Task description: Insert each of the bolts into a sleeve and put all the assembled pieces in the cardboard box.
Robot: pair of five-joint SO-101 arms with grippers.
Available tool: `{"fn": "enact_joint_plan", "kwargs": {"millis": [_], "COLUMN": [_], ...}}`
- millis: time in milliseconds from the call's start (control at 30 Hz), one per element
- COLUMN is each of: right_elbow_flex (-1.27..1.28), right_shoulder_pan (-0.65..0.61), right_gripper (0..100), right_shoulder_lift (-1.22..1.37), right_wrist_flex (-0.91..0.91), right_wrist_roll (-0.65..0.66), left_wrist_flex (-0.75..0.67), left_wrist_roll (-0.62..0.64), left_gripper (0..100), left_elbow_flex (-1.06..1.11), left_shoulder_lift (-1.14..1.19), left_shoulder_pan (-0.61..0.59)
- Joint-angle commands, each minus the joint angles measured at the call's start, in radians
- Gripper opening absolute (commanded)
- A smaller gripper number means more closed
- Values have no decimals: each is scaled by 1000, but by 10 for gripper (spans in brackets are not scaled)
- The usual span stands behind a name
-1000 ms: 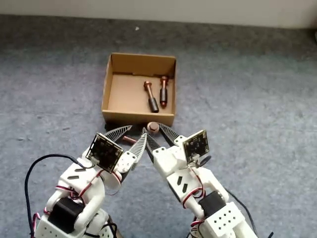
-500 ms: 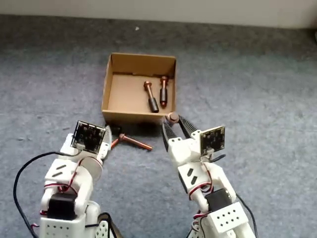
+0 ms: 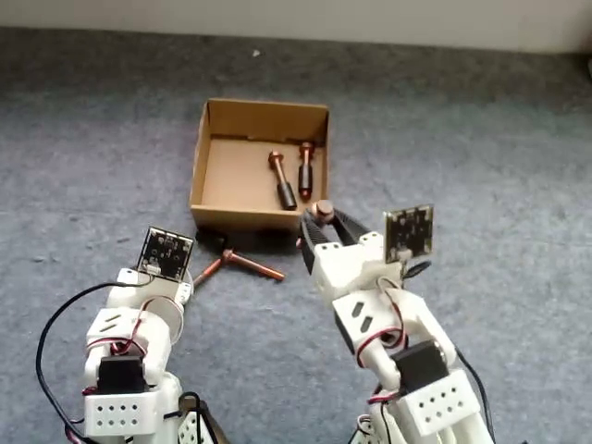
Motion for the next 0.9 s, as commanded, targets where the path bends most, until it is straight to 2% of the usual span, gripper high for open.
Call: {"fn": "enact_joint_plan", "kwargs": {"millis": [0, 233, 367, 467, 633, 867], "right_elbow_flex": [-186, -417, -516, -539, -545, -616], "right_shoulder_pan": [-16, -13, 7, 39, 58, 82], "right_gripper": [5, 5, 5, 5, 10, 18], "right_shoulder_lift": [213, 661, 903, 1052, 1233, 1326], "right_wrist_flex": [-111, -409, -535, -622, -657, -650], "right_wrist_roll": [-5, 2, 95, 100, 97, 98], "left_wrist_flex": [-5, -2, 0, 0, 0, 2], "left_wrist_roll": [-11, -11, -11, -11, -11, -11], "left_gripper": [155, 154, 154, 154, 154, 154], "left_elbow_flex": [24, 24, 24, 24, 24, 24], "left_shoulder_lift": [-10, -10, -10, -10, -10, -10], "left_shoulder_pan": [-5, -13, -13, -13, -15, -15]}}
